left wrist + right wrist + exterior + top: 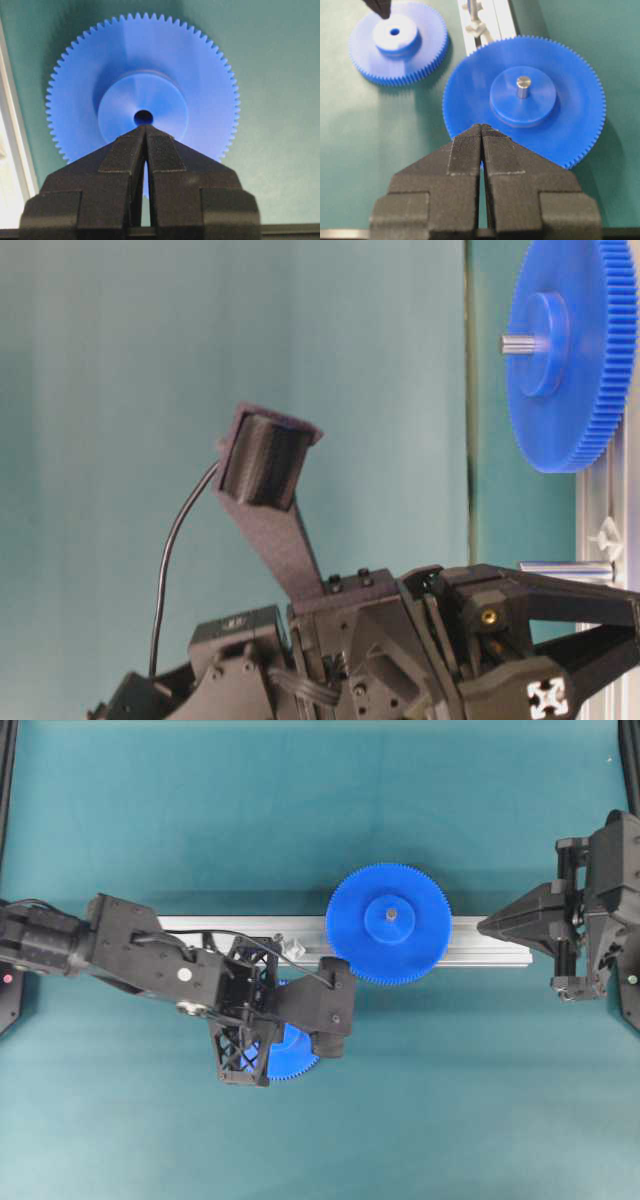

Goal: Insert the small gear onto the shaft.
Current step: 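Lower the open left gripper around the blue gear's hub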

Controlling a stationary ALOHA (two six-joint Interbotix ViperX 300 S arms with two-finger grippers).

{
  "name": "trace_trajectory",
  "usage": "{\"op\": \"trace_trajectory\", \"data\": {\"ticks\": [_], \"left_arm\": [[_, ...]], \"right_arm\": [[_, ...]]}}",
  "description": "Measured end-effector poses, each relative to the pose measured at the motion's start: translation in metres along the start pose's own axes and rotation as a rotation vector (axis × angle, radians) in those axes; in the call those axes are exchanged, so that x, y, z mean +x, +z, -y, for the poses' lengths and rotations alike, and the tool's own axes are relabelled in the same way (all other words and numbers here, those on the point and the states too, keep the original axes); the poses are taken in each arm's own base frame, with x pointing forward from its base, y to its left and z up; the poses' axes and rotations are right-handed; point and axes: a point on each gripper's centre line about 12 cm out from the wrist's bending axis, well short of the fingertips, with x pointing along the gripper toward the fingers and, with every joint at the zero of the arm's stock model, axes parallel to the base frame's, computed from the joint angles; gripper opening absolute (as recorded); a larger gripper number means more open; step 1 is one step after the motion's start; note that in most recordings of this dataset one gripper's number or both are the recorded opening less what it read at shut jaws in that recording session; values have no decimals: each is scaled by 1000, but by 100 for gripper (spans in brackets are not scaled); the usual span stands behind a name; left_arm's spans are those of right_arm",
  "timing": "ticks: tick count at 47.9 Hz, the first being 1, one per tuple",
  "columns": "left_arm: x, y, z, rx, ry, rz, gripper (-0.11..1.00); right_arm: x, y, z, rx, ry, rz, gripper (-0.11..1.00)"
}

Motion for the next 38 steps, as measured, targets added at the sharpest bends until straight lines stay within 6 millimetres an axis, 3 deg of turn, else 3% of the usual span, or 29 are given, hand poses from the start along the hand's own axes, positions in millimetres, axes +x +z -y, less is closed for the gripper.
{"op": "trace_trajectory", "data": {"ticks": [38], "left_arm": [[11, 2, 0, -4, 0, -29, 0]], "right_arm": [[0, -1, 0, 0, 0, -2, 3]]}}
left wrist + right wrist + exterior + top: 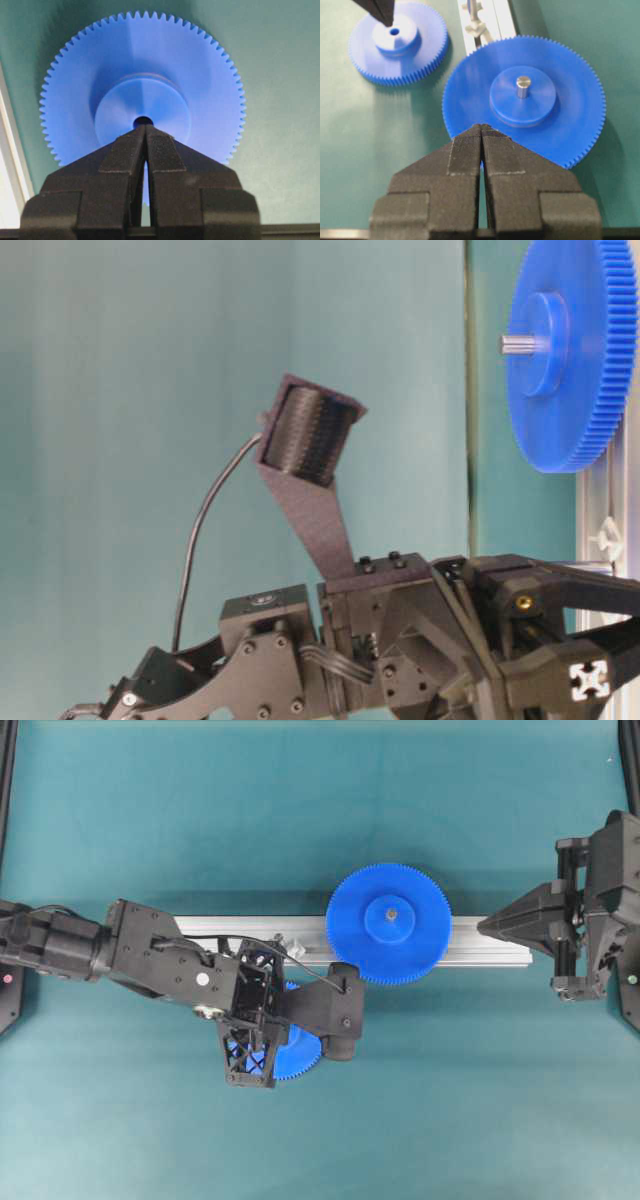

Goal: Insert the small gear onto the shaft.
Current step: 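Lower the open left gripper around the blue gear's hub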

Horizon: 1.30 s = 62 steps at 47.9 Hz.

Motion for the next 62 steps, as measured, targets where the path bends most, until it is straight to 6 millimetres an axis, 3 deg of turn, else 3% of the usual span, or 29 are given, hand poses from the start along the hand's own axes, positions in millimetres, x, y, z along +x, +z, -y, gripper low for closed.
{"op": "trace_trajectory", "data": {"ticks": [8, 20, 24, 62], "left_arm": [[-1, 1, 0, -11, 1, 3, 14], [-1, 2, 0, -28, 0, 9, 80], [0, 2, 0, -46, 0, 9, 92], [13, 0, 0, -63, 1, -14, 94]], "right_arm": [[0, 0, 0, 0, 0, 0, 3], [0, 0, 0, 1, -1, 2, 3], [0, 0, 0, 0, 0, 0, 3], [-1, -1, 0, 0, 0, 2, 3]]}}
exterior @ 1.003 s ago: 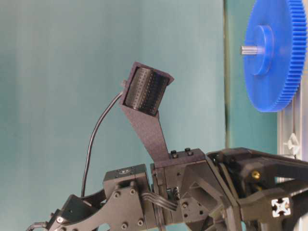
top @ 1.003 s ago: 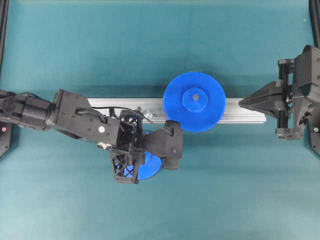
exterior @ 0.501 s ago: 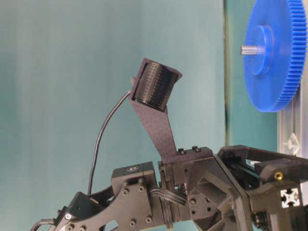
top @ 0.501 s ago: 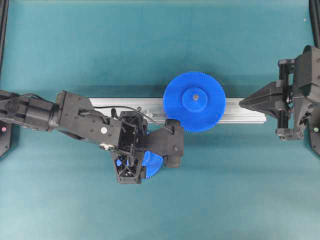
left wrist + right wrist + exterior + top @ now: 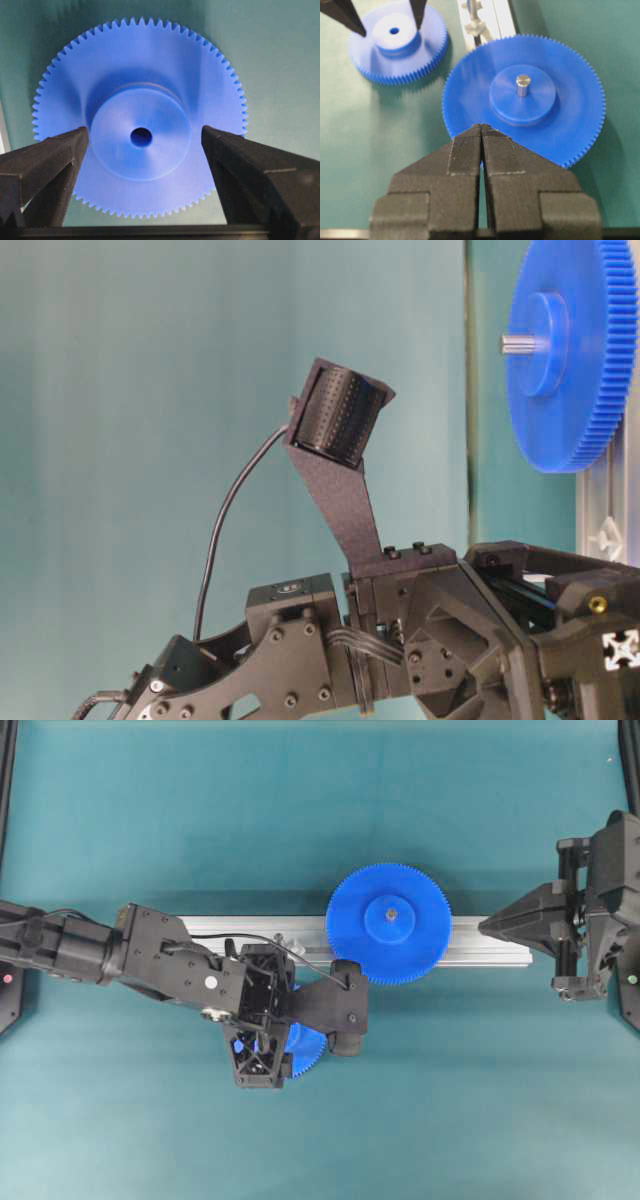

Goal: Insert the small gear onto the shaft.
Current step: 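Lower the open left gripper around the blue gear's hub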

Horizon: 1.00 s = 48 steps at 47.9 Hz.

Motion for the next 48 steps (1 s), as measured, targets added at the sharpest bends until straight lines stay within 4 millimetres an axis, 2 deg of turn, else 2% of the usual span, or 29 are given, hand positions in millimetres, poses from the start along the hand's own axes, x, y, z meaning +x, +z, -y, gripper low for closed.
{"op": "trace_trajectory", "data": {"ticks": [25, 48], "left_arm": [[12, 0, -3, -1, 1, 9, 94], [16, -10, -6, -1, 5, -7, 94]], "right_arm": [[0, -1, 0, 0, 0, -2, 3], [0, 0, 0, 0, 0, 2, 3]]}}
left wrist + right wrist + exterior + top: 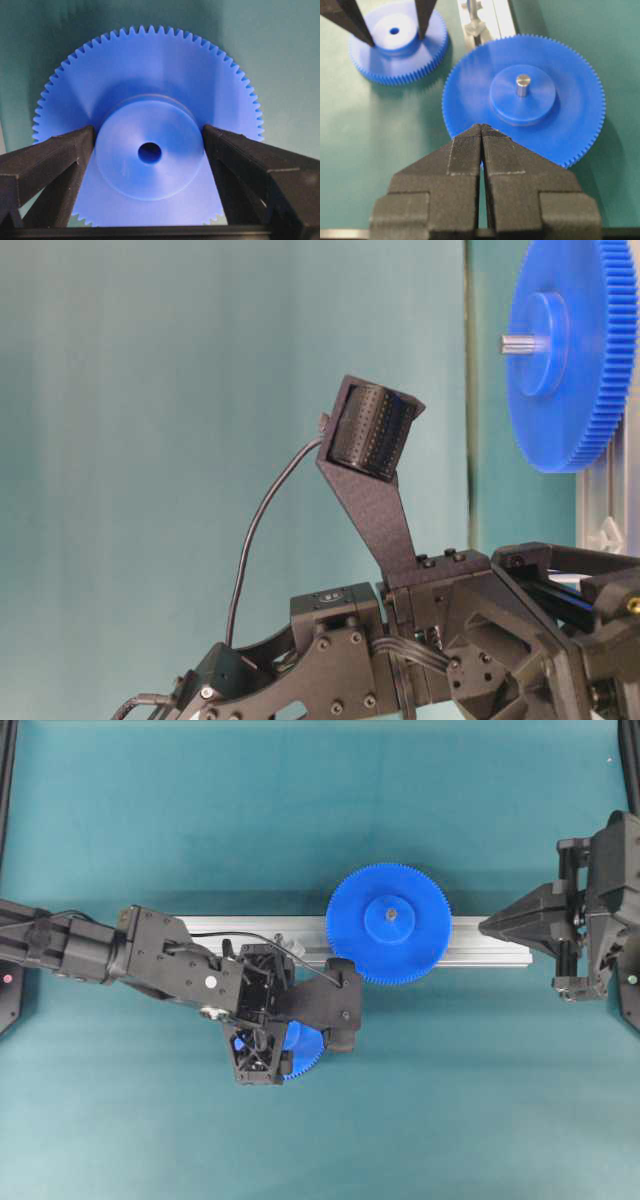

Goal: Insert the small gear onto the shaft.
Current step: 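Lower the open left gripper around the blue gear's hub, then close the left gripper on the blue gear's hub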

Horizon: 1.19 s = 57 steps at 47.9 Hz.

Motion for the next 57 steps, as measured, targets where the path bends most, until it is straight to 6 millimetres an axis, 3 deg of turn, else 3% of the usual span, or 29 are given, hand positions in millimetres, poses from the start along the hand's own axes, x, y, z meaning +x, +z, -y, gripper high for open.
{"op": "trace_trajectory", "data": {"ticks": [57], "left_arm": [[1, -10, -5, -7, 5, -17, 94]], "right_arm": [[0, 0, 0, 2, 0, -2, 3]]}}
